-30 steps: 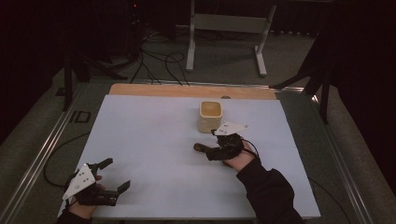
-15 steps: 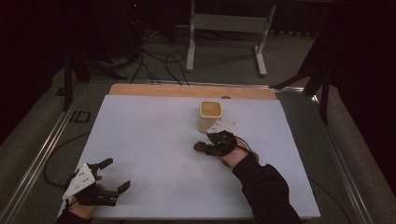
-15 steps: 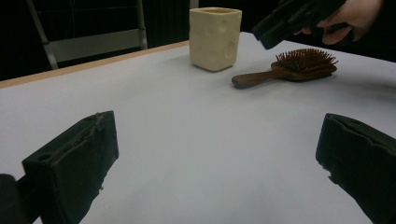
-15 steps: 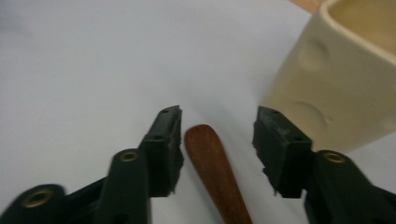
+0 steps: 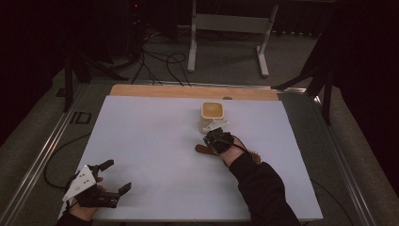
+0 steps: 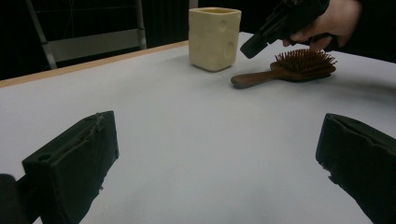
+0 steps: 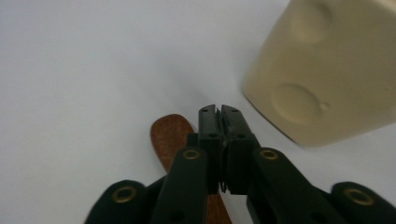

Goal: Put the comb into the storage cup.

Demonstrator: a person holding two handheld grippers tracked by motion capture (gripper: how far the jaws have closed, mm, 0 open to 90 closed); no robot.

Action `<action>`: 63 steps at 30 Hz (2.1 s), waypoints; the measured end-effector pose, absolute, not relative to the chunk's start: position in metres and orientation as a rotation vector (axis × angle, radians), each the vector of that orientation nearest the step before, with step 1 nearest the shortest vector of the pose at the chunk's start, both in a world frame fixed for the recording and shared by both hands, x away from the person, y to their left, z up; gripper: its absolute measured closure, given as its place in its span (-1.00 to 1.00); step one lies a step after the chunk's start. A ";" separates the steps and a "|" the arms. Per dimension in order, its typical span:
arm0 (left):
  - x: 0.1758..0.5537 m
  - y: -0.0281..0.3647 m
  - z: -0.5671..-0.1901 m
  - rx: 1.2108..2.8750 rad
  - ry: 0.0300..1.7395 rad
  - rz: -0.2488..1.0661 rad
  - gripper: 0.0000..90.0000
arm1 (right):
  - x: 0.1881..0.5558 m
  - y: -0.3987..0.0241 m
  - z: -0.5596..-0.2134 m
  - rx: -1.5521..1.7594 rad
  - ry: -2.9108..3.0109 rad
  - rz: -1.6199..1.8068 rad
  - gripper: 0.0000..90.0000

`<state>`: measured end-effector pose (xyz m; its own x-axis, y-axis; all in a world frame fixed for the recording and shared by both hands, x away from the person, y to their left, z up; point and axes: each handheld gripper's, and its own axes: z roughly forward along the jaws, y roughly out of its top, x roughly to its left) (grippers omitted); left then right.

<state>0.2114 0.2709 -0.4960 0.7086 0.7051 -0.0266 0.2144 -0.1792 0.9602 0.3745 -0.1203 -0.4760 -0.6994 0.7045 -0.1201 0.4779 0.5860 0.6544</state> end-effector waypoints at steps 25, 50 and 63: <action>0.212 0.271 -0.496 1.737 0.730 0.521 -1.00 | 0.384 -0.106 -0.498 1.004 2.530 0.612 1.00; 0.211 0.270 -0.495 1.740 0.730 0.524 -1.00 | 0.329 -0.114 -0.498 0.931 2.630 0.695 1.00; 0.212 0.270 -0.496 1.744 0.731 0.520 -1.00 | 0.299 -0.136 -0.496 0.923 2.638 0.721 1.00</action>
